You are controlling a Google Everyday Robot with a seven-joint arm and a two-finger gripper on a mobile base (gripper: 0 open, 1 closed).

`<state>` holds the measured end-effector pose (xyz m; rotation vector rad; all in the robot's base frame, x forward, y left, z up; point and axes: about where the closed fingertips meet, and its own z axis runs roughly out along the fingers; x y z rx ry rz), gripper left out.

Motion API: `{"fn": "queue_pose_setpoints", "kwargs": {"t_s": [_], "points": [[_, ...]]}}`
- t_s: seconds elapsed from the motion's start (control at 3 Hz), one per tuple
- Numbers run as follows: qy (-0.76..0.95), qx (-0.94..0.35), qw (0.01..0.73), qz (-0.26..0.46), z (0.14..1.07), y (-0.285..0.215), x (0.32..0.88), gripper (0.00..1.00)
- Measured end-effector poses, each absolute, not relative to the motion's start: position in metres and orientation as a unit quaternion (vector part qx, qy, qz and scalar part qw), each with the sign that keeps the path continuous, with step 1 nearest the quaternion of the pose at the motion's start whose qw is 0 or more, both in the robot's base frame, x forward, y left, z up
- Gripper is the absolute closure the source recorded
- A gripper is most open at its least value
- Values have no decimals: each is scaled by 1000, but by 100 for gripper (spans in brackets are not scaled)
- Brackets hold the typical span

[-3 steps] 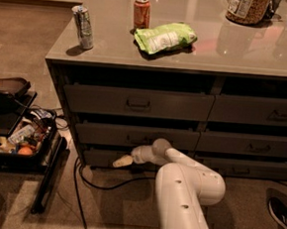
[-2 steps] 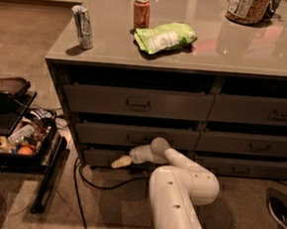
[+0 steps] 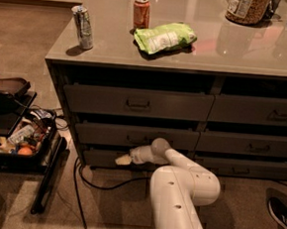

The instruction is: Open bottom drawer

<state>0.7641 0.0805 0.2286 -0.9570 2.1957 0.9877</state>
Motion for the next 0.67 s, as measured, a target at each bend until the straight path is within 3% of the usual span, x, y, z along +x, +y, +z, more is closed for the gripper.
{"fn": "queue_pose_setpoints", "kwargs": {"t_s": [0.67], "points": [[798, -357, 282, 395, 241, 74, 749, 88]]}}
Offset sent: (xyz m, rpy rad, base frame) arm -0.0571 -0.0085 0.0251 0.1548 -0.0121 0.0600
